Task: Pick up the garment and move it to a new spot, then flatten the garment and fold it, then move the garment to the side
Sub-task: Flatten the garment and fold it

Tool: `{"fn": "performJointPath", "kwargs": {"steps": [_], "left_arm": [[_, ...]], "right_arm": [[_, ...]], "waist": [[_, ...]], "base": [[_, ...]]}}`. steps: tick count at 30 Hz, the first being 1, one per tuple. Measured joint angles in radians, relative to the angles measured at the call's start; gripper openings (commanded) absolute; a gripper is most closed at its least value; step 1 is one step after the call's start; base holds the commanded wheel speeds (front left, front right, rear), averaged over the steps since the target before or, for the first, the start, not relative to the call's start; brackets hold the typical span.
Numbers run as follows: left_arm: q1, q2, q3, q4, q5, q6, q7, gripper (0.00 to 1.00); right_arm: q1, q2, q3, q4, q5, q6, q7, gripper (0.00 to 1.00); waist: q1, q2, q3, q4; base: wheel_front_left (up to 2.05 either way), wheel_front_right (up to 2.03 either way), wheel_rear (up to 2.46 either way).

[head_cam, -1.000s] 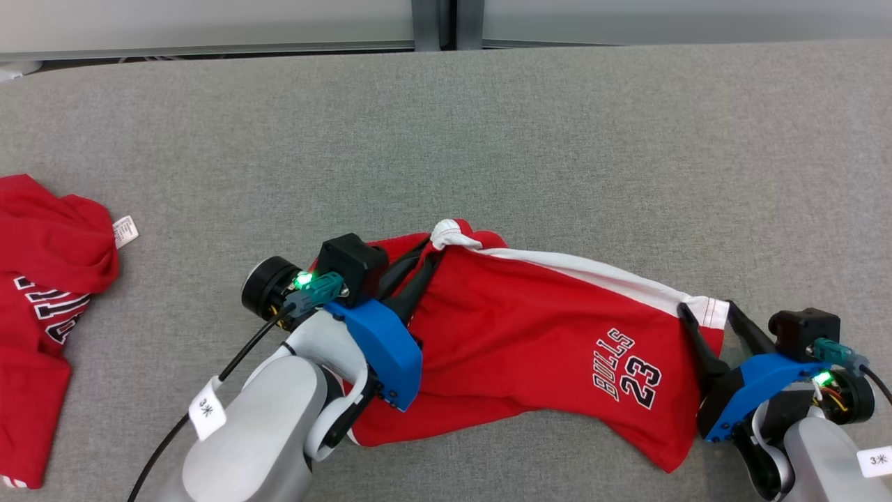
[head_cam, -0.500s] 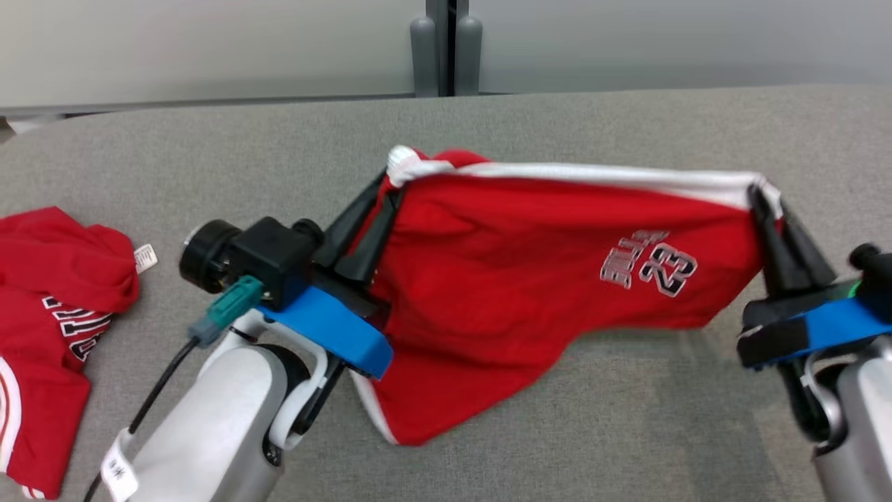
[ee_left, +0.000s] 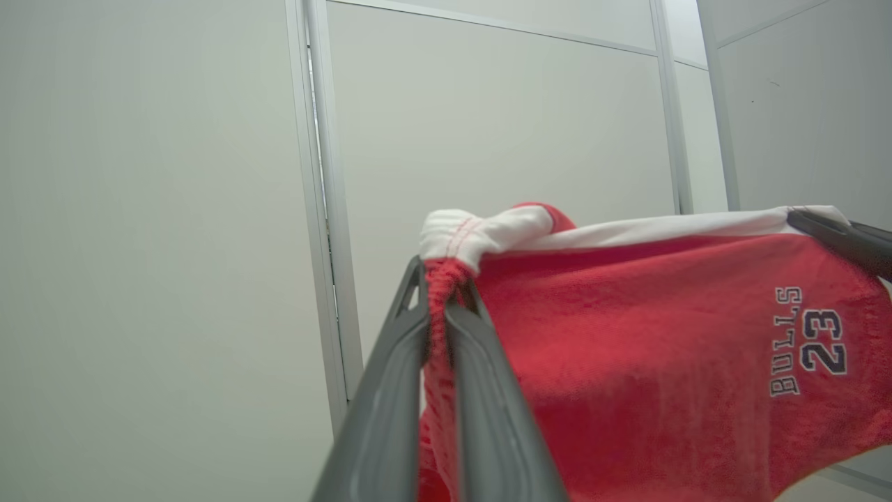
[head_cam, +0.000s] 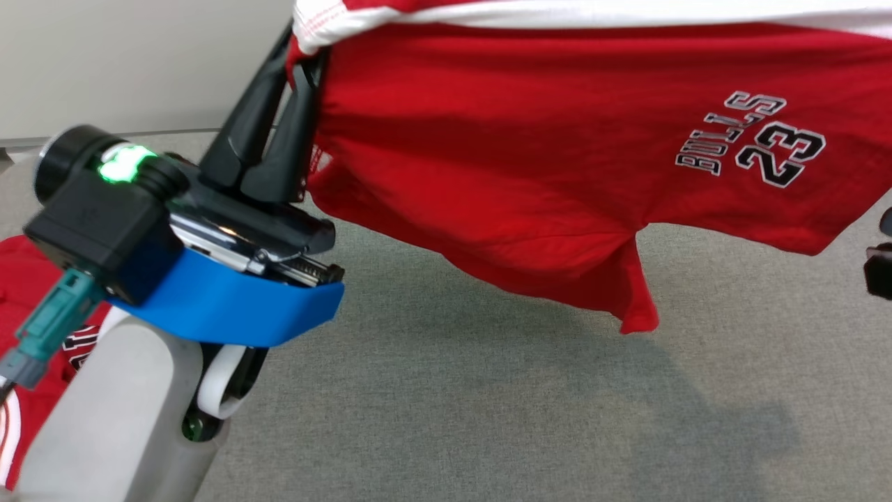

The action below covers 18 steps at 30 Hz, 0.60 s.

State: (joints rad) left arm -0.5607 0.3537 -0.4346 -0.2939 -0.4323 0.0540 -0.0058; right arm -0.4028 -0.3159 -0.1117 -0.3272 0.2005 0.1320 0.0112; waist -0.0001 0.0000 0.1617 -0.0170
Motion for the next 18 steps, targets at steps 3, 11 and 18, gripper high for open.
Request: {"fn": "performJointPath", "kwargs": {"steps": [3,11,18], "left_arm": [[-0.030,0.002,0.011,0.001,-0.012,0.002,0.013,0.00],[-0.211,-0.069,0.039,0.272,-0.116,-0.072,-0.017,0.00],[-0.470,-0.161,0.079,0.713,-0.159,-0.141,-0.175,0.00]], "right_arm": [[-0.038,-0.009,-0.004,-0.005,0.011,0.000,0.028,0.00],[-0.269,-0.047,0.092,0.179,0.069,0.000,0.039,0.00],[-0.593,-0.011,0.199,0.522,0.093,0.000,-0.052,0.00]], "waist": [[0.0001,0.0000,0.016,-0.002],[0.0002,0.0000,0.108,-0.021],[0.0004,0.0002,0.196,-0.037]], "base": [[0.00,0.00,0.00],[0.00,0.00,0.00],[0.00,0.00,0.00]]}}
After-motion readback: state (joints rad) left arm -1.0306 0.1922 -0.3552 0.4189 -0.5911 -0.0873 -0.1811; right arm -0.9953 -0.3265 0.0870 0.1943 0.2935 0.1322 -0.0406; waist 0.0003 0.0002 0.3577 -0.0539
